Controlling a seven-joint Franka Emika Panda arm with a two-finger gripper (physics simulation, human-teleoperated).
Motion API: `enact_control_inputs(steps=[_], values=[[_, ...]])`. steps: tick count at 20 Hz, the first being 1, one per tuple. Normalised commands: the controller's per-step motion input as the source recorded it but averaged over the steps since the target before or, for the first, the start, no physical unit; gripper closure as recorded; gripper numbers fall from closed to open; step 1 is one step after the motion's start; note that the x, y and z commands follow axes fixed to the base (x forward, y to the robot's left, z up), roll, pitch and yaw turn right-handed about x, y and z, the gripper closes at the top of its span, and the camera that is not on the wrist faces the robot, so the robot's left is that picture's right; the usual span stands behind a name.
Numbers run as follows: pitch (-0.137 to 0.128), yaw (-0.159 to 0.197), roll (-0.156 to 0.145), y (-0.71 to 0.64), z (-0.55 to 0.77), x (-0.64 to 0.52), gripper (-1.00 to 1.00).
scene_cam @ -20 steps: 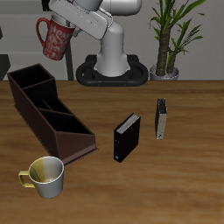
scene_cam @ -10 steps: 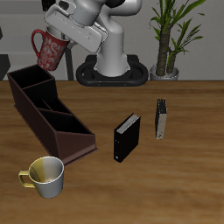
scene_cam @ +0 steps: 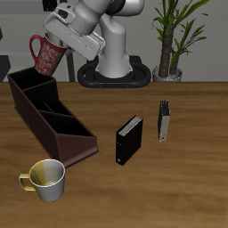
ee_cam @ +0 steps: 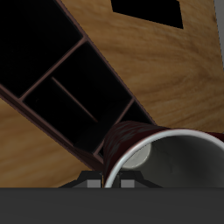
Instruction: Place the red mug into the right desk caddy's right compartment
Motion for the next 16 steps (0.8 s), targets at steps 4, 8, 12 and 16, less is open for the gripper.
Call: enact_control_inputs(steps=[4, 8, 12, 16], values=[[-0.012, 0.004, -0.034, -0.22, -0.08, -0.20, 1.00], [-0.006, -0.038, -0.071, -0.31, 0.00, -0.15, 1.00], [0.008, -0.037, -0.044, -0.29, -0.06, -0.12, 1.00], [0.008, -0.032, -0.037, -0.25, -0.04, -0.08, 1.00]])
